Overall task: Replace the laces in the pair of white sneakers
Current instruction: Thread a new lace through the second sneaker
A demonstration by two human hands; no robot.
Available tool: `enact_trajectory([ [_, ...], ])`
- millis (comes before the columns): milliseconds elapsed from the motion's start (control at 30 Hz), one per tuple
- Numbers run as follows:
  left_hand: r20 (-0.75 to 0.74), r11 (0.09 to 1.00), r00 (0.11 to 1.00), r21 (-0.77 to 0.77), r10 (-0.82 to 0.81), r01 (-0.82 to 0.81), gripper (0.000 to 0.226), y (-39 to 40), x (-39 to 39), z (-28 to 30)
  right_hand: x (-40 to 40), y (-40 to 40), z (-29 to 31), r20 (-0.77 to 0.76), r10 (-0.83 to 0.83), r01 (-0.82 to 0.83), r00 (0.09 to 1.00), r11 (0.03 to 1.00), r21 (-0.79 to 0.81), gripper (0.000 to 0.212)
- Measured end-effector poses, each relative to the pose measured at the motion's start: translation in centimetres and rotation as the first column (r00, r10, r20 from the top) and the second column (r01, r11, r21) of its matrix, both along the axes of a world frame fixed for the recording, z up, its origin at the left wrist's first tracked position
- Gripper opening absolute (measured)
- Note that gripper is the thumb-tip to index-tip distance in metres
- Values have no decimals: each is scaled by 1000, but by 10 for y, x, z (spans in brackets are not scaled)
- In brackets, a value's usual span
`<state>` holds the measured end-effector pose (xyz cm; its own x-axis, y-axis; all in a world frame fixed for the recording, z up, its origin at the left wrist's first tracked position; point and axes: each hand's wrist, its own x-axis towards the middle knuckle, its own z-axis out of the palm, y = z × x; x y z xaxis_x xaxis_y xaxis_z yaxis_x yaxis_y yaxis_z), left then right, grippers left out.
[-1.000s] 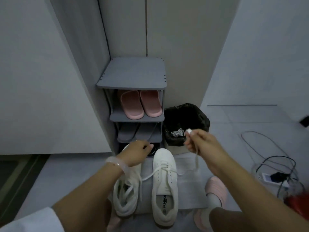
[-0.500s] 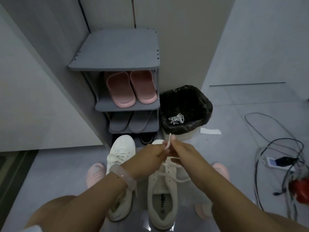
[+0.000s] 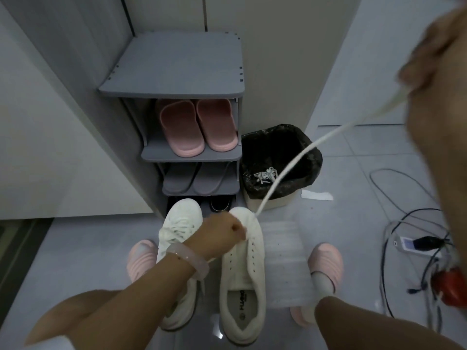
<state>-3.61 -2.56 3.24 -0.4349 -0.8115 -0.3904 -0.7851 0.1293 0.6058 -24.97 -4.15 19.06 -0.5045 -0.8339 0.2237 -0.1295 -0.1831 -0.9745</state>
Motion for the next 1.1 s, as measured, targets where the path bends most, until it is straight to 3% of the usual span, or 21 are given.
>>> enact_trajectory([
  [67, 22, 982, 995, 167, -94, 89, 27, 10, -5, -9, 13, 9, -21, -59, -4, 12, 998, 992, 129, 29],
  [133, 11, 988, 997, 138, -75, 73, 27, 17, -13, -17, 30, 28, -68, -198, 168, -94, 966, 936, 338, 26],
  [200, 14, 999, 1000, 54, 4, -5, 25, 22, -18, -21, 47, 49, -119, -307, 426, -195, 851, 799, 569, 22],
  [300, 31, 995, 995, -25, 94, -93, 18, 28, -18, -25, 53, 62, -164, -293, 653, -254, 698, 608, 752, 14],
  [367, 20, 993, 994, -50, 107, -106, 19, 30, -17, -29, 51, 60, -173, -270, 682, -277, 680, 580, 766, 6],
  [500, 61, 990, 994, -111, 93, -86, 24, 27, -18, -34, 51, 58, -185, -206, 687, -291, 697, 534, 794, 19],
  [700, -12, 996, 996, -14, 90, -90, 20, 24, -13, -36, 56, 58, -197, -369, 734, -181, 570, 551, 815, 10],
  [800, -28, 995, 995, -1, 99, -99, 20, 23, -12, -37, 57, 60, -199, -455, 750, -159, 481, 585, 795, 13],
  [900, -19, 998, 998, 12, 64, -64, 22, 23, -12, -38, 57, 59, -199, -547, 774, -136, 318, 608, 782, 14],
  [1100, -8, 996, 996, 19, 88, -88, 22, 22, -12, -40, 62, 57, -200, -601, 780, -104, 173, 621, 777, 15],
])
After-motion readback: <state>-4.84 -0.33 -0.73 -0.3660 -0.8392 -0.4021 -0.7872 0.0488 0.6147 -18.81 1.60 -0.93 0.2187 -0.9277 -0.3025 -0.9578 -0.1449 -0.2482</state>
